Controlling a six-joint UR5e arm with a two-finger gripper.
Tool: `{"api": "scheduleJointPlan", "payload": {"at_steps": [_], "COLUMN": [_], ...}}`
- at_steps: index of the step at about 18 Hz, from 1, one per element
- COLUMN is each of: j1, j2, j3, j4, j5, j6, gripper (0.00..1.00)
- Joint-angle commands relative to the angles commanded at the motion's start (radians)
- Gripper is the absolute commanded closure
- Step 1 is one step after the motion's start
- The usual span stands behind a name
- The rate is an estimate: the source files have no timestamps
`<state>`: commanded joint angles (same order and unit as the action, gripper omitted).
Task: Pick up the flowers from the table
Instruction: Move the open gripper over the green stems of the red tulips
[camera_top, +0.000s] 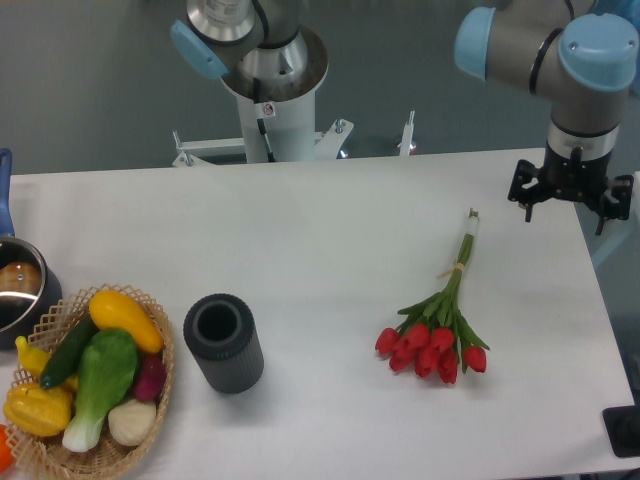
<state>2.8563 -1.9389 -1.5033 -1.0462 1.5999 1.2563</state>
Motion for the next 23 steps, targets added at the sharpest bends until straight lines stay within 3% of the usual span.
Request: {"api": "scheduleJointPlan", "payload": {"at_steps": [4,8,11,14,19,23], "j1": [-0.029,-0.043,-0.058,-0.058,-0.110,-0.126], "j2": [0.000,0.002,-0.021,-0.052,-0.136,-0.138], "j3": [-0.006,-0.064,-0.103,-0.155,-0.153,-0.158], "j4": [0.000,0.014,0.049,0.127,0.132,0.130], "j5": [0.002,-0.069,-0.071,-0.086,-0.135,-0.155], "j6": [0.005,0.002,0.000,0.002,-0.005,-0.038], "gripper": [0.00,0.00,0.00,0.00,0.00,0.00]}}
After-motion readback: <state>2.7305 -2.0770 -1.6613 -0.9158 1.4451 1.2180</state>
